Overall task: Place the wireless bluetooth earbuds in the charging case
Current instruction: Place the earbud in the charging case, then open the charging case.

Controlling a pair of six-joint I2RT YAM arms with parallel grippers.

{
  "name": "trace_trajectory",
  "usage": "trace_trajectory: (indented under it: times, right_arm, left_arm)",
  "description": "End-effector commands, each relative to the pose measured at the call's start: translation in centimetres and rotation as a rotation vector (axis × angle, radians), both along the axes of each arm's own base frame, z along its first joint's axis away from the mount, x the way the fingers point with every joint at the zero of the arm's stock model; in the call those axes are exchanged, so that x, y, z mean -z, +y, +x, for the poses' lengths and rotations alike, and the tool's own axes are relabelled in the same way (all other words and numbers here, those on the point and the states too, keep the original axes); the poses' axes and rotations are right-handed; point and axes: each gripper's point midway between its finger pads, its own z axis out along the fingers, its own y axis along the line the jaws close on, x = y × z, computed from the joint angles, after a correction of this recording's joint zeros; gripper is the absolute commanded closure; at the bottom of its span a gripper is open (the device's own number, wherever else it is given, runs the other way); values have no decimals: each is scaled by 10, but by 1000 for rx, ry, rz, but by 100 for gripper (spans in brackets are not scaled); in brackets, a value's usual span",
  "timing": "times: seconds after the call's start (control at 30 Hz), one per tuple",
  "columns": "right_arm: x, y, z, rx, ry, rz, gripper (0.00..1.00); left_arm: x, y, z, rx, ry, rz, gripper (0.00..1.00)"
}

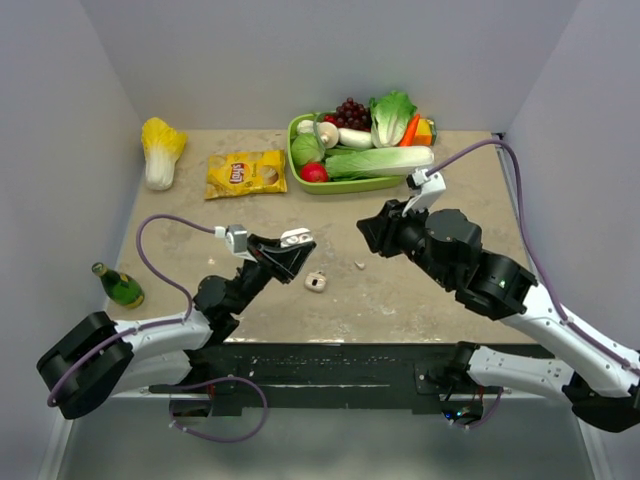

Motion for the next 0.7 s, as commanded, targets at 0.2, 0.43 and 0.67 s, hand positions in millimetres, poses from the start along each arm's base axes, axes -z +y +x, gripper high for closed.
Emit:
trace_trajectory:
  times: [0.2, 0.43, 0.67]
  right_arm:
    - [1, 8, -33, -245, -86, -54, 62]
    - [-2, 14, -66, -424, -173, 8, 65]
    - [41, 30, -86, -596, -88, -85, 84]
  left_arm:
    - [-72, 0, -88, 397, -262, -263, 100]
    - [-51, -8, -117, 575, -257, -225, 100]
    - [-53, -15, -138, 660, -361, -170, 100]
